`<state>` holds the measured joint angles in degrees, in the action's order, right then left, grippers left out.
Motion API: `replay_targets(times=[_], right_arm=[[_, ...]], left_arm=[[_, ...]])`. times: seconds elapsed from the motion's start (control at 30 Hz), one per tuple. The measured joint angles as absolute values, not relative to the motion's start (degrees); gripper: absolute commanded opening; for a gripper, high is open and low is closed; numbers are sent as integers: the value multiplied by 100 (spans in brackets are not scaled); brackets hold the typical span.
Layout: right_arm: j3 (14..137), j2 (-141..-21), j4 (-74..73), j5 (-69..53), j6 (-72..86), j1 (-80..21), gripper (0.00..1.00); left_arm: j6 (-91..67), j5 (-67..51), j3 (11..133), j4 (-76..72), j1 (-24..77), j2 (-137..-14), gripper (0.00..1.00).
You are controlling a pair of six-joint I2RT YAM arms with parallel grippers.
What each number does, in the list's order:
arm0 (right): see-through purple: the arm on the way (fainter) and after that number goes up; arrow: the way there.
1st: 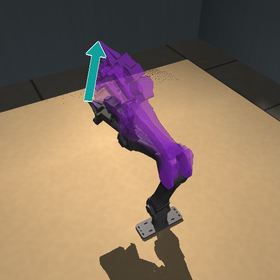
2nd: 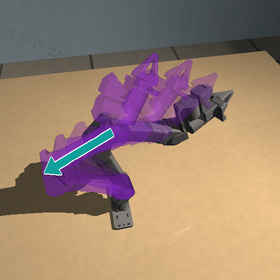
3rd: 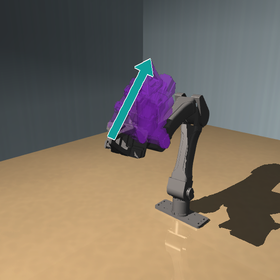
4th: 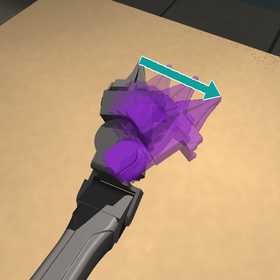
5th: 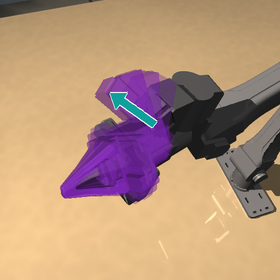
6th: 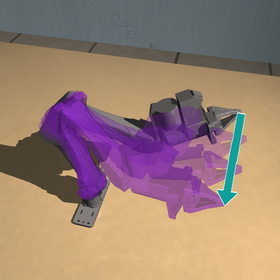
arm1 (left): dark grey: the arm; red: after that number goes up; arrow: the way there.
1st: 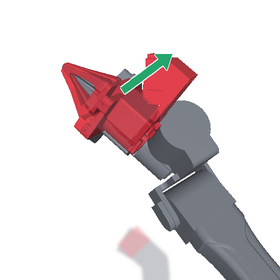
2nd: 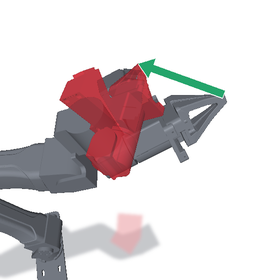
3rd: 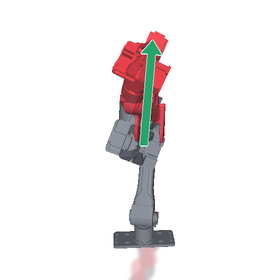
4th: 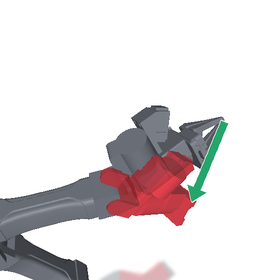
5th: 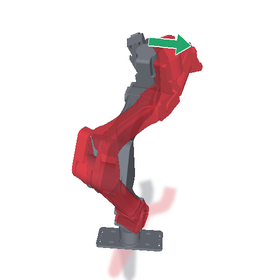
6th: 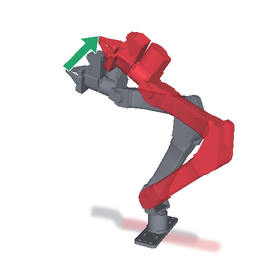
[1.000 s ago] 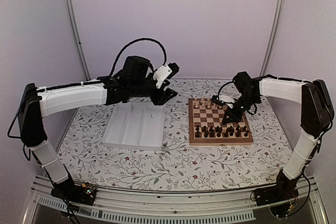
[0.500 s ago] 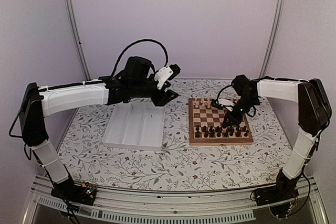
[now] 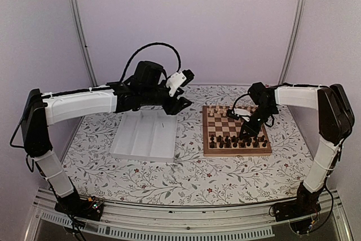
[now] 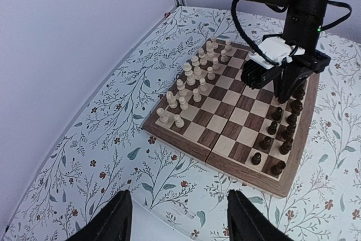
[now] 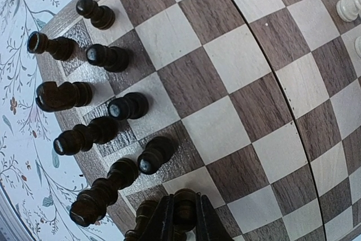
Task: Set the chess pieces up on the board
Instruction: Place the chess piece on the chessboard, then reset both arms
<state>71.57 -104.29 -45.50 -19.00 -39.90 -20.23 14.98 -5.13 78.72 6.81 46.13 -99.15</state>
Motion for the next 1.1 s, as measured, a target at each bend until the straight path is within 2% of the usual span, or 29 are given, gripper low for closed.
replay_targets(times=[0.37,0.63,0.73,0.83,0.93,1.03,1.1], right_arm=[[7161,-10447,-4595,-1900,-3981,-2023,20],[7642,-10405,-4768,-1870,-3942,-1973,31],[7883,-10232,-4794,-1872,-3935,-1846,32],[8031,-9880,-4696,-1903,-3826,-1518,38],[8029,-9397,-4394,-1909,-3583,-1013,48],[7929,-8788,-3885,-1898,-3232,-427,76],[7749,-8333,-3439,-1865,-2961,-54,87]], left_arm=[[1496,-510,7883,705,4613,-9961,60],[1404,-193,7898,749,4595,-10001,74],[1352,106,7983,827,4567,-9998,81],[1319,582,8103,884,4534,-9963,86],[1291,1002,8134,941,4453,-9782,87],[1135,1199,8132,1072,4283,-9474,87],[998,1245,8114,1149,4101,-9220,88]])
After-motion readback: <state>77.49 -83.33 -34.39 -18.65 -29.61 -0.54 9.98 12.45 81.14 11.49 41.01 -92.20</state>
